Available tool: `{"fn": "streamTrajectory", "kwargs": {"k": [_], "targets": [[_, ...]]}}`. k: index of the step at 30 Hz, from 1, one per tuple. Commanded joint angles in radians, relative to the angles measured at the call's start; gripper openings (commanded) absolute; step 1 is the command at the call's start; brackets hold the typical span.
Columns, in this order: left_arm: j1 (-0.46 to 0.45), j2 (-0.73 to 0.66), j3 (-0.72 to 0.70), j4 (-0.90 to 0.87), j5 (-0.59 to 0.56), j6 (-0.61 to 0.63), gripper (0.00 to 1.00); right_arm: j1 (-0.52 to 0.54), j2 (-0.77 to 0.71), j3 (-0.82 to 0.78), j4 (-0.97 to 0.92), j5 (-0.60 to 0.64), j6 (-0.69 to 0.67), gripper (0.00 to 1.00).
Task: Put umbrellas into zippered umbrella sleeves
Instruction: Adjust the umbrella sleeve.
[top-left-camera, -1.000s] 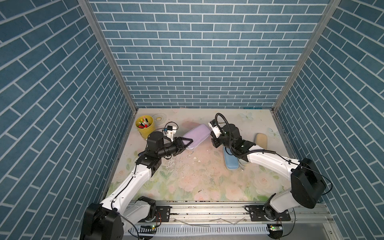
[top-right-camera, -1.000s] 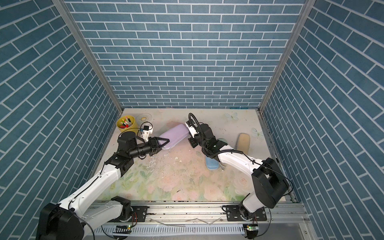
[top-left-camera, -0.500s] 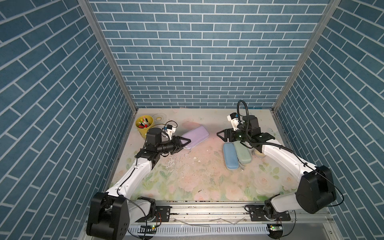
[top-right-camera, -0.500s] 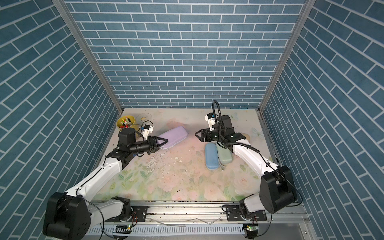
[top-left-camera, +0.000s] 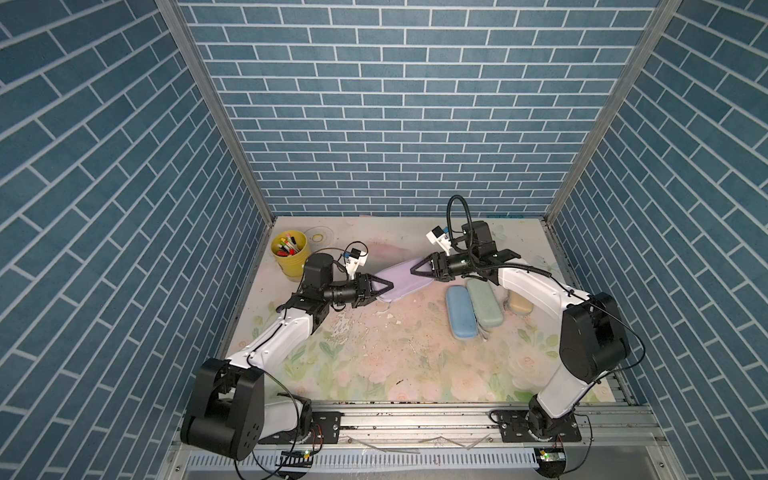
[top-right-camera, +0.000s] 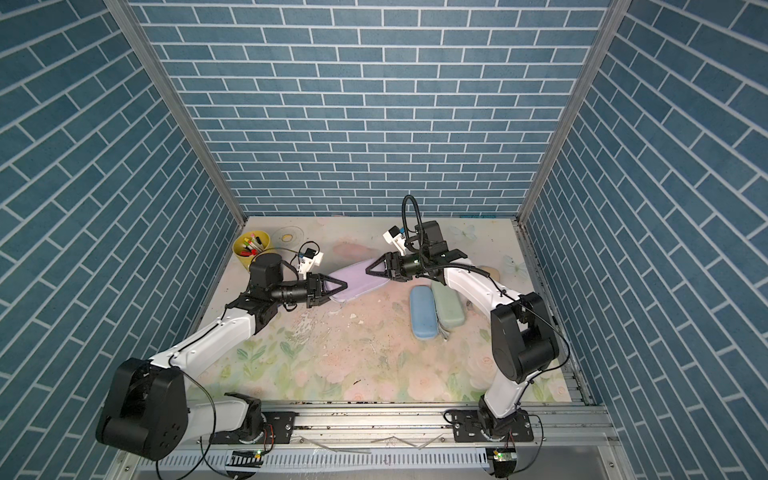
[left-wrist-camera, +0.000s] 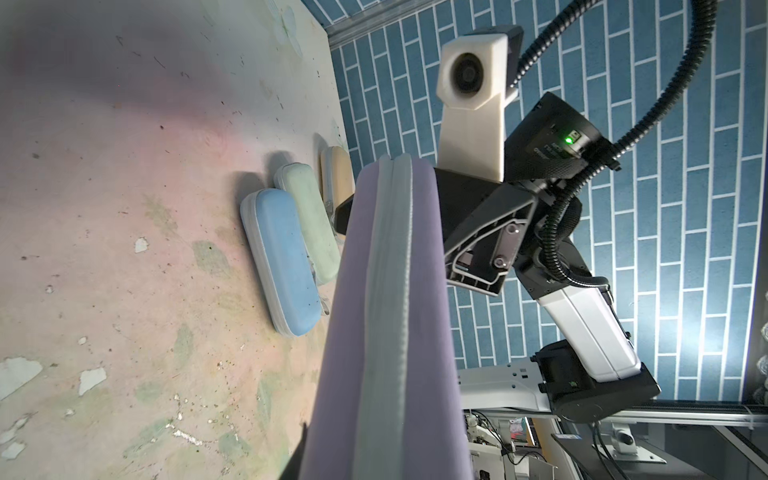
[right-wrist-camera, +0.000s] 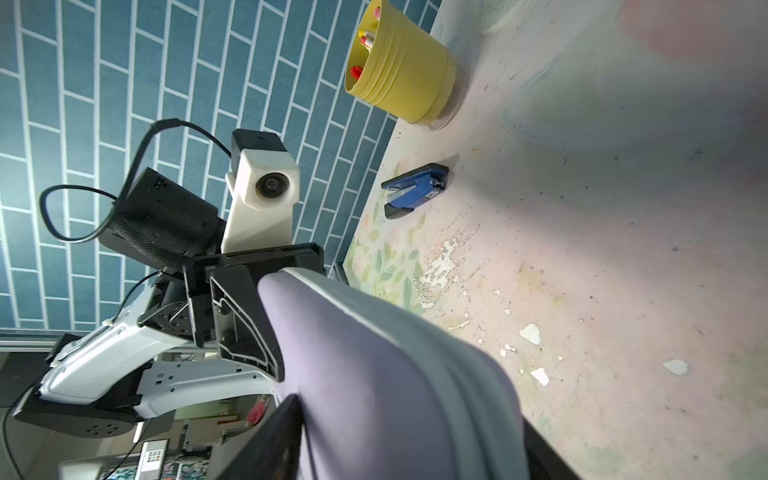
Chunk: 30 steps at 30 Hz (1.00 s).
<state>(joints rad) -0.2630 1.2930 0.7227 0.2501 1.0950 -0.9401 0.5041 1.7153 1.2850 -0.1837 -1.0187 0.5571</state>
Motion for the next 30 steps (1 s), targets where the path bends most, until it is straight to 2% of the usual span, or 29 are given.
{"fn": "streamTrajectory", "kwargs": {"k": [1,3,5,7,9,10,12,13,16,18,20,24,27,30], "targets": [[-0.007,0.016,0.066,0.134,0.044,0.004,0.11,0.022,-0.006,0.023,0.012,-0.131,0.018,0.53],[-0.007,0.031,0.085,0.130,0.032,0.006,0.20,0.021,-0.006,0.011,0.071,-0.123,0.079,0.40],[0.001,0.029,0.099,0.095,-0.020,0.012,0.43,0.016,-0.006,-0.012,0.181,-0.100,0.181,0.30],[0.035,-0.006,0.069,0.132,-0.125,-0.041,0.62,0.013,-0.011,-0.038,0.326,-0.048,0.306,0.21],[0.090,-0.073,-0.016,0.224,-0.270,-0.146,0.76,0.011,-0.014,-0.052,0.433,0.019,0.404,0.14],[0.116,-0.121,-0.081,0.253,-0.362,-0.206,0.79,0.011,-0.018,-0.062,0.478,0.069,0.451,0.13],[0.120,-0.229,-0.186,0.255,-0.560,-0.268,0.84,0.013,-0.028,-0.088,0.565,0.179,0.538,0.10],[0.093,-0.282,-0.230,0.245,-0.656,-0.286,0.85,0.014,-0.032,-0.108,0.617,0.246,0.593,0.10],[-0.067,-0.383,-0.295,0.202,-0.925,-0.310,0.93,0.036,-0.040,-0.180,0.800,0.440,0.733,0.08],[-0.159,-0.383,-0.306,0.210,-1.032,-0.311,0.96,0.066,-0.048,-0.207,0.867,0.541,0.793,0.06],[-0.211,-0.340,-0.310,0.256,-1.069,-0.323,0.96,0.106,-0.061,-0.239,0.918,0.635,0.826,0.06],[-0.243,-0.192,-0.288,0.417,-1.045,-0.352,0.96,0.190,-0.072,-0.271,0.965,0.733,0.866,0.07],[-0.248,-0.110,-0.259,0.525,-1.043,-0.358,0.95,0.243,-0.075,-0.289,0.971,0.767,0.881,0.07],[-0.246,-0.057,-0.219,0.547,-1.036,-0.341,0.90,0.276,-0.071,-0.298,0.986,0.770,0.895,0.07]]}}
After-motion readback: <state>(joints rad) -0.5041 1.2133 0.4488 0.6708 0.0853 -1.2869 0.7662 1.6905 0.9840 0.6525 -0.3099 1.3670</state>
